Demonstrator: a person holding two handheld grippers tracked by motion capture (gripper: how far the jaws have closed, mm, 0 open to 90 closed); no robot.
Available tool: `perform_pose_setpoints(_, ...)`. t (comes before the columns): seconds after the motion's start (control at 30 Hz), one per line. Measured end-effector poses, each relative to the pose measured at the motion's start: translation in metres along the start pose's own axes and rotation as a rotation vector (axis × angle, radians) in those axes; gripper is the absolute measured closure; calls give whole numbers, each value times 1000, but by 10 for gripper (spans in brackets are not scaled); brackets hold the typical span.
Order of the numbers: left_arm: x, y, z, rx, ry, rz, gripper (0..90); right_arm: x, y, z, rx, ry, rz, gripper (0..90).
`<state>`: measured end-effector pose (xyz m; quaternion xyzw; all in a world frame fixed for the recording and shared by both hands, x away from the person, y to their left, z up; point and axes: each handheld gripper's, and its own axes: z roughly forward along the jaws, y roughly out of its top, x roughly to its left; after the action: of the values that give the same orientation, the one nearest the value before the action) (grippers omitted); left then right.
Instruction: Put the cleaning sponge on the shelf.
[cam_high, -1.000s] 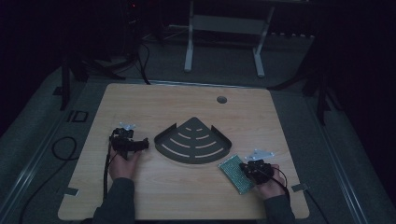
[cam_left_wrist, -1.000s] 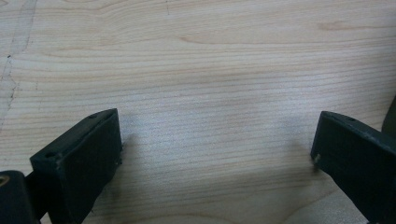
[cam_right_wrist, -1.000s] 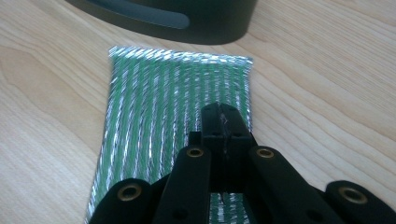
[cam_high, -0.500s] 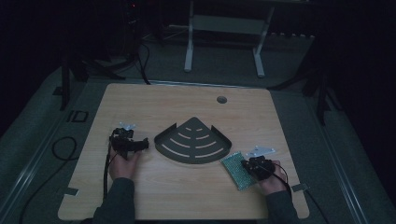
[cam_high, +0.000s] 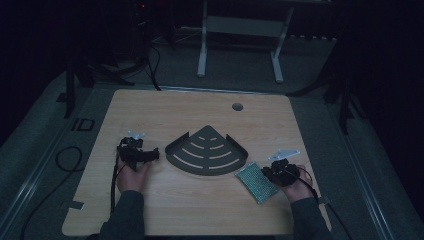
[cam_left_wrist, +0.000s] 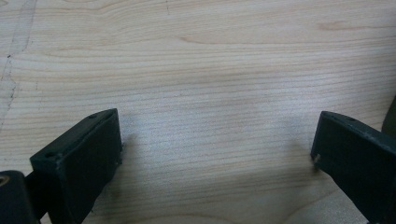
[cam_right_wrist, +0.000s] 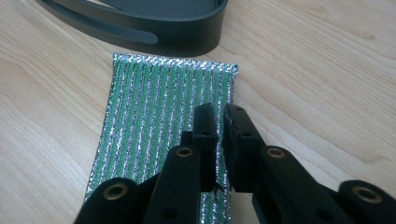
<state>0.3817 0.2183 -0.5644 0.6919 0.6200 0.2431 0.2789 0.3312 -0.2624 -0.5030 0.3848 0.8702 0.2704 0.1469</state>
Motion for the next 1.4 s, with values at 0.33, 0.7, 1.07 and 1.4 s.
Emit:
perform_pose_setpoints(0.33,0,0,0,0,0,0,24,-9,4,6,90,26,17,801)
perform_pose_setpoints(0.7,0,0,0,0,0,1,24,-17,6,9,152,65,38,790)
perform_pose_setpoints(1.07,0,0,0,0,0,0,24,-20,11,15,224,103,37,779)
perform_pose_setpoints(1.4,0,0,0,0,0,0,24,-26,17,22,285,134,34,772)
